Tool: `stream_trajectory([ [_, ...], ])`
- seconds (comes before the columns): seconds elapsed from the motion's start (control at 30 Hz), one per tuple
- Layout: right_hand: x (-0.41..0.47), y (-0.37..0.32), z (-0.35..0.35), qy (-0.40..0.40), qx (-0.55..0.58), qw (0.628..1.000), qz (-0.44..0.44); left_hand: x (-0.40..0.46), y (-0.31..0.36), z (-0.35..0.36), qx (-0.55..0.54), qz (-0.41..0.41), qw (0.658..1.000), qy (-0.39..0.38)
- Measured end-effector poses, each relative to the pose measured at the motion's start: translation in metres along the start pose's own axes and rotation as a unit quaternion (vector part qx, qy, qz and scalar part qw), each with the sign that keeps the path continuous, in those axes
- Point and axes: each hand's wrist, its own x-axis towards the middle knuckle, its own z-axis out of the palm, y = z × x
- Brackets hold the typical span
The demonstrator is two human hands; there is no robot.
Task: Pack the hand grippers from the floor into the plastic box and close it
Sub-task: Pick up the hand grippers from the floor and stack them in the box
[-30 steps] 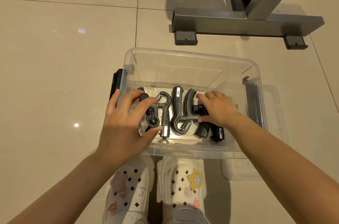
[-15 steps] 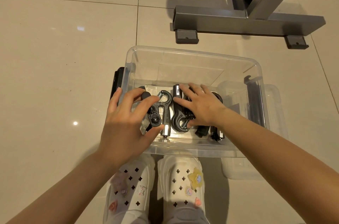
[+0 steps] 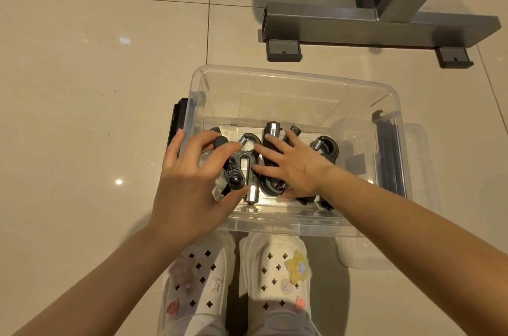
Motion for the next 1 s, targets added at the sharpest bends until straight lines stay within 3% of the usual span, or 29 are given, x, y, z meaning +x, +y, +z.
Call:
stream_trajectory([
  [0.43, 0.002, 0.005, -0.001, -0.013, 0.023, 0.999, 0.024, 0.001, -0.003, 0.004, 0.003, 0.033, 0.999, 0.029],
  [0.53, -0.007, 0.008, -0.015, -0.004, 0.123, 0.991, 0.055, 0.000, -0.005, 0.005, -0.001, 0.039, 0.999, 0.034],
  [0.57, -0.014, 0.009, -0.022, 0.027, 0.210, 0.974, 0.080, 0.000, -0.005, 0.006, -0.002, 0.039, 0.999, 0.035],
  [0.63, -0.030, 0.008, -0.039, 0.115, 0.397, 0.904, 0.106, 0.001, -0.004, 0.005, -0.009, 0.042, 0.998, 0.044],
  [0.7, -0.045, 0.001, -0.058, 0.186, 0.500, 0.841, 0.088, 0.002, -0.002, 0.003, -0.039, 0.036, 0.997, 0.060],
  [0.77, -0.055, -0.012, -0.072, 0.240, 0.542, 0.802, 0.074, 0.001, 0.002, -0.002, -0.124, -0.010, 0.990, 0.073],
  [0.9, -0.056, -0.039, -0.073, 0.332, 0.570, 0.745, 0.105, 0.000, 0.006, -0.012, -0.331, -0.101, 0.933, 0.098],
  [1.0, -0.050, -0.053, -0.072, 0.356, 0.547, 0.750, 0.111, 0.001, 0.009, -0.014, -0.364, -0.113, 0.918, 0.110],
])
